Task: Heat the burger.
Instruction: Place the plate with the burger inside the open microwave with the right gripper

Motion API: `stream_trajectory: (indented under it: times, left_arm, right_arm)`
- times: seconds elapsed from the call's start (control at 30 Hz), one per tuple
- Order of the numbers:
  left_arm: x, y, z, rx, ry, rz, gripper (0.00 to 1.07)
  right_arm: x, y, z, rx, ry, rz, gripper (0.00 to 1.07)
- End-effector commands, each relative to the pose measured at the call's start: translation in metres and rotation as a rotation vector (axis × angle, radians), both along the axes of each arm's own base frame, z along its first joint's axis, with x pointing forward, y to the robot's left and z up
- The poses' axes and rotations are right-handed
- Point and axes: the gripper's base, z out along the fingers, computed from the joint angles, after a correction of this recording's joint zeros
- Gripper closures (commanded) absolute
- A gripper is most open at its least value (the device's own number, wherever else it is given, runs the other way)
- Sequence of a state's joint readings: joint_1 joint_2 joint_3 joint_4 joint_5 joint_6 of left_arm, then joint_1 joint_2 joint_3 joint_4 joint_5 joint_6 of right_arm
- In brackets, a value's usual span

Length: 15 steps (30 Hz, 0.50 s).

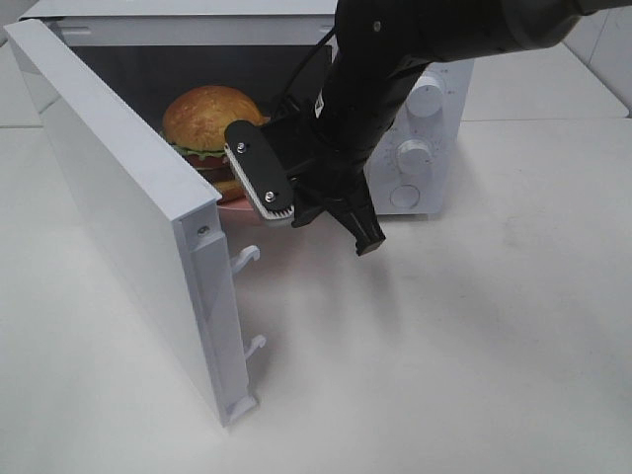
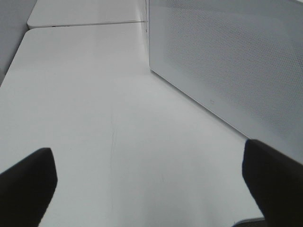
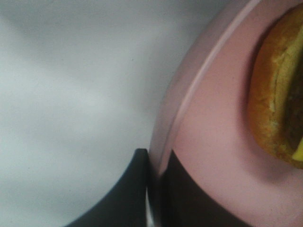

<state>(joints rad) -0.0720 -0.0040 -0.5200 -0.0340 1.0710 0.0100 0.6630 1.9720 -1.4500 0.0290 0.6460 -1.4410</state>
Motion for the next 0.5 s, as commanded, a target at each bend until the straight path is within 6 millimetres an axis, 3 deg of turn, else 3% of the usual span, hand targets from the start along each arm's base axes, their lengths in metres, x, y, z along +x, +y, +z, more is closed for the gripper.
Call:
stream_trajectory:
  times: [0.03,0.5]
  left_arm:
    - [-0.002,0.0,-0.001,-0.004,-0.018,0.001,0.07]
    - [-0.002,0.0,-0.001,-0.003,-0.018,0.002,0.07]
  right_arm:
    - [0.013,0.002,0.01,0.036,-0.07,-0.042,1.07]
    - [0.042,0.022,0.003,0.064,-0.107,-0.101,1.07]
